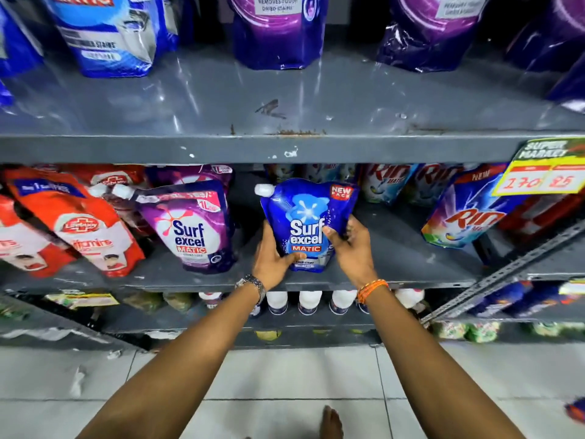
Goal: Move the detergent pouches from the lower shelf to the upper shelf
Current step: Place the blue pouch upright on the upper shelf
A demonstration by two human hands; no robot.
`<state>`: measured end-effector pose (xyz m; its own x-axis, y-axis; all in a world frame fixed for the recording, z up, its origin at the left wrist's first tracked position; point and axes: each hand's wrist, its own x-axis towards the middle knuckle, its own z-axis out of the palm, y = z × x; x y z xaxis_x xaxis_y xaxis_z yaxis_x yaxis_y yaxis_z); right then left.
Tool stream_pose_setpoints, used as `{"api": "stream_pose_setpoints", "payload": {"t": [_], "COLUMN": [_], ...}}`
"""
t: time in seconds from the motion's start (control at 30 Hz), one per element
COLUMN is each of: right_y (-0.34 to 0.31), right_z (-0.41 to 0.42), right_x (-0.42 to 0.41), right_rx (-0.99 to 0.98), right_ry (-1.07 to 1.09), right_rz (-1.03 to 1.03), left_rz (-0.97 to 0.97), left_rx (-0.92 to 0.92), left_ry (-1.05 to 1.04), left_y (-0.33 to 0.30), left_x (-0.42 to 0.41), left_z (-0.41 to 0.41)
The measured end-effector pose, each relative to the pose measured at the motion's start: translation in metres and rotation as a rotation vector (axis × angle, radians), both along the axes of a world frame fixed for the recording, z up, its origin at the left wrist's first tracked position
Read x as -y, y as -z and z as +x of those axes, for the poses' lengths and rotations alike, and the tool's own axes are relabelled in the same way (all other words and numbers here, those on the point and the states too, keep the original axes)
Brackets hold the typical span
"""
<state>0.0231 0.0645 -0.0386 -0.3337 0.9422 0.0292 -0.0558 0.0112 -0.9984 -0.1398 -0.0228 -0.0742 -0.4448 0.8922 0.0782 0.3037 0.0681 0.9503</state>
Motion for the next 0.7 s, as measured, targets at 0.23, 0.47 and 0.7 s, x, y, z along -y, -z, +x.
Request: {"api": "stream_pose_setpoints", "payload": {"t": [0.23,0.47,0.7], "right_y": [-0.025,-0.109,-0.247], "right_z": [0.021,0.019,-0.02], "right_x": [0.094,0.161,0.171], "right_rx": [-0.012,-0.155,-0.298], "right_ry": [0.125,0.153,0.104], "right_rz": [0.096,0.263,0.472], "left_rz": [0.056,0.192,0.386], "left_rx": [-0.039,-0.061,-0.142], "left_ry": [0.125,0.149,0.089], "left_y": [-0.021,-0.103,-0.232], "left_x": [0.079,0.144,0.168], "left_z": [0.012,0.005,-0.033]}}
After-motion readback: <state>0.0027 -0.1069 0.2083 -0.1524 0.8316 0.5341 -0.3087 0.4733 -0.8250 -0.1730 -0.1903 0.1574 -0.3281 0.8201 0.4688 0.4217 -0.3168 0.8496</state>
